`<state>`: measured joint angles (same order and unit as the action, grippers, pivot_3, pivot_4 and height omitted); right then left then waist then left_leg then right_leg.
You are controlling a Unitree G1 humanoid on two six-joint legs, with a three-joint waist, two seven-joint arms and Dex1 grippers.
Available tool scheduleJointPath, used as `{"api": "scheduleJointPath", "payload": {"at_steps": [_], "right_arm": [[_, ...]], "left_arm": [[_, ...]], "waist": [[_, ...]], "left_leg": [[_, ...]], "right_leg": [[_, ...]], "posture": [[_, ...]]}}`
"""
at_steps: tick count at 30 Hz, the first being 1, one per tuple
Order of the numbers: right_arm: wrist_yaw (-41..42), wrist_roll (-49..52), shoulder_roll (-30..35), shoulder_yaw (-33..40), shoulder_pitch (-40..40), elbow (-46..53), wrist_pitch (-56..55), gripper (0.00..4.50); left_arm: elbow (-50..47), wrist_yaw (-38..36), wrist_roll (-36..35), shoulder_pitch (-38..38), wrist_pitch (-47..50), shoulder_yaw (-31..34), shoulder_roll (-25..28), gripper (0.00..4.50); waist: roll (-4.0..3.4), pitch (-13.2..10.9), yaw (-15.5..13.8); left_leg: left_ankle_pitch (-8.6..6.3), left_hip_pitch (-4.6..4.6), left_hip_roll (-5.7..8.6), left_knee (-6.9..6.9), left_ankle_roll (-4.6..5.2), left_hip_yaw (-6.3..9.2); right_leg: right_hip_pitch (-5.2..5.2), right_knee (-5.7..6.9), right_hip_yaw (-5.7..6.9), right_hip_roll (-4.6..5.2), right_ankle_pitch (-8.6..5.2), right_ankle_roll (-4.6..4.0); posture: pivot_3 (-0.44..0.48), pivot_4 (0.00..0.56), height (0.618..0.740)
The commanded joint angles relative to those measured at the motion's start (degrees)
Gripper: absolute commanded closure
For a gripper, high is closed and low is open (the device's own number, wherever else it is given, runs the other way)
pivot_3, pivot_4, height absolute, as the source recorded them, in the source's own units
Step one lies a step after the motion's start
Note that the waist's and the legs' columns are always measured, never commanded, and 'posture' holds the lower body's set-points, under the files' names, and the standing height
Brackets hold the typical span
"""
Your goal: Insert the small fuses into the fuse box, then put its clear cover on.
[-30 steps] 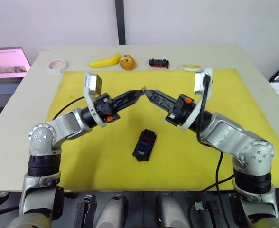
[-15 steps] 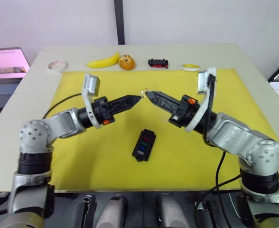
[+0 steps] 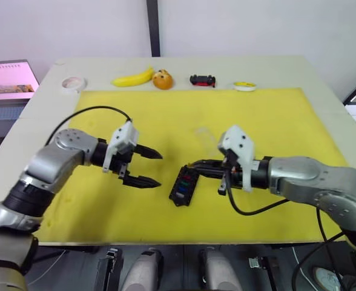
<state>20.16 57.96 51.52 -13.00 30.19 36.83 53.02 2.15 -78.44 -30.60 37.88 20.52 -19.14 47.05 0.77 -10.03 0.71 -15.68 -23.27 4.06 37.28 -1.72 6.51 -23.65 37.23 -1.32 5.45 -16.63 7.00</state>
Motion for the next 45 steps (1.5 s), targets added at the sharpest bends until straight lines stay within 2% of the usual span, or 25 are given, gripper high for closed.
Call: {"api": "scheduleJointPath", "payload": {"at_steps": [1,7,12,25,31,45], "right_arm": [[3.6,-7.5,-1.2,-2.4,2.3,0.1,-1.4,4.50],[7.0,-17.7,-2.5,-5.7,3.6,-2.0,-1.9,4.50],[9.5,-21.0,-4.1,-5.4,3.0,-2.5,-1.3,4.50],[12.8,-27.3,-6.6,-5.7,1.1,-2.5,-0.4,4.50],[14.4,-29.0,-7.3,-5.3,0.3,-2.8,-0.1,4.50],[15.1,-31.0,-9.6,-4.4,0.8,-3.2,1.2,4.50]], "left_arm": [[2.6,-3.3,6.3,2.1,-8.5,-0.6,-3.0,0.04],[7.5,-3.8,11.7,3.5,-13.9,0.0,-8.2,0.04],[8.7,-4.0,13.5,3.8,-15.1,0.8,-10.5,0.04],[7.8,-4.2,14.9,3.2,-15.3,1.7,-11.7,0.04],[7.8,-4.0,15.1,3.4,-15.0,1.7,-12.0,0.04],[8.0,-4.1,15.3,3.6,-15.0,1.7,-12.4,0.04]], "waist": [[0.00,0.0,-0.1],[0.00,0.0,0.0],[0.01,0.0,0.2],[0.00,0.0,0.1],[0.00,0.0,0.1],[0.00,0.0,0.2]], "left_leg": [[0.02,-0.08,0.01,0.06,-0.04,0.03],[0.08,-0.12,0.06,0.15,-0.14,0.03],[0.07,-0.11,0.06,0.17,-0.13,0.02],[0.05,-0.12,0.06,0.48,-0.09,0.03],[-0.14,-0.12,0.06,0.62,0.25,0.03],[-0.15,-0.12,0.07,0.68,0.25,0.02]], "right_leg": [[-0.04,0.00,0.04,0.01,0.00,0.00],[-0.06,0.03,0.07,0.07,0.01,0.02],[-0.09,0.13,0.07,0.06,0.01,0.02],[-0.06,0.31,0.07,0.04,0.01,0.03],[-0.04,0.42,0.07,0.03,0.01,0.03],[-0.04,0.46,0.07,0.04,0.01,0.03]], "posture": [[0.000,0.150,0.740],[0.000,0.150,0.740],[0.000,0.150,0.740],[0.000,0.150,0.740],[0.000,0.150,0.740],[0.000,0.150,0.740]]}}
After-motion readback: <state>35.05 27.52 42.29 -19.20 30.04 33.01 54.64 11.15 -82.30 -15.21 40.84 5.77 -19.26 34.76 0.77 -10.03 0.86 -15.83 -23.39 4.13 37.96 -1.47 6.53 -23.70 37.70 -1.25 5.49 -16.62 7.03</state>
